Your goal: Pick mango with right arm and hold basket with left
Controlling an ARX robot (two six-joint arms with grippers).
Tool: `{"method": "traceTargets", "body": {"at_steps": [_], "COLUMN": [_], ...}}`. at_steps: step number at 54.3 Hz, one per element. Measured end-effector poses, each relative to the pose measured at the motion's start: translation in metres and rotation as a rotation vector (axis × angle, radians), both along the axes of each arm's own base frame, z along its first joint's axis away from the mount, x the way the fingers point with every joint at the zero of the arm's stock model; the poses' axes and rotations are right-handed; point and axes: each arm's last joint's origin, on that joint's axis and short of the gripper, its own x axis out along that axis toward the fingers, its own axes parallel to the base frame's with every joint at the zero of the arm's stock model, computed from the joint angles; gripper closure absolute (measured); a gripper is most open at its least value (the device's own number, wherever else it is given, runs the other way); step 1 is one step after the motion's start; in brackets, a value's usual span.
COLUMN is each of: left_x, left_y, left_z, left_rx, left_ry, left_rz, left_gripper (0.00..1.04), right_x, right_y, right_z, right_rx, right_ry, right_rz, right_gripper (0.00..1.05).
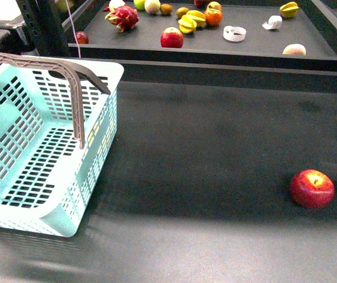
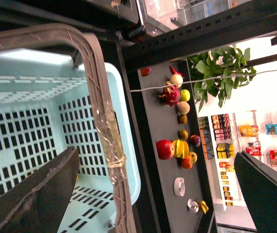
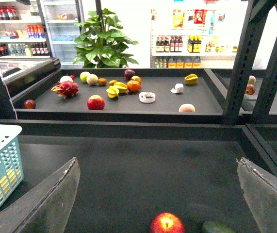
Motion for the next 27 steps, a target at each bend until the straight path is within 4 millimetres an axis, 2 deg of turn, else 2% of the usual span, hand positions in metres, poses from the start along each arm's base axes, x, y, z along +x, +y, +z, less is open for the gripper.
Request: {"method": "traceTargets", "body": {"at_steps": [10,16,21,27], "left_x": [-0.058,-0.084,-0.1,-0.103], "left_y": [0.026,0.032,0.038,0.041], "left_z": [0.001,-0.001,0.0,0.001], "left_rx": [0.121,0.158,0.194,0.22], "left_ry": [0.048,0.064,0.07,0.07], "left_rz": [0.027,0.008,0.011,0.024], "left_gripper": [0.06,0.06,0.06,0.06], "right_x": [0.0,0.0,0.0,0.0], "right_y": [0.0,0.0,0.0,0.0], "right_z": [0.0,0.0,0.0,0.0], "right_rx": [0.0,0.0,0.0,0.0], "right_ry": [0.0,0.0,0.0,0.0], "right_rz": [0.0,0.0,0.0,0.0], "right_gripper": [0.08,0.08,0.08,0.08]}}
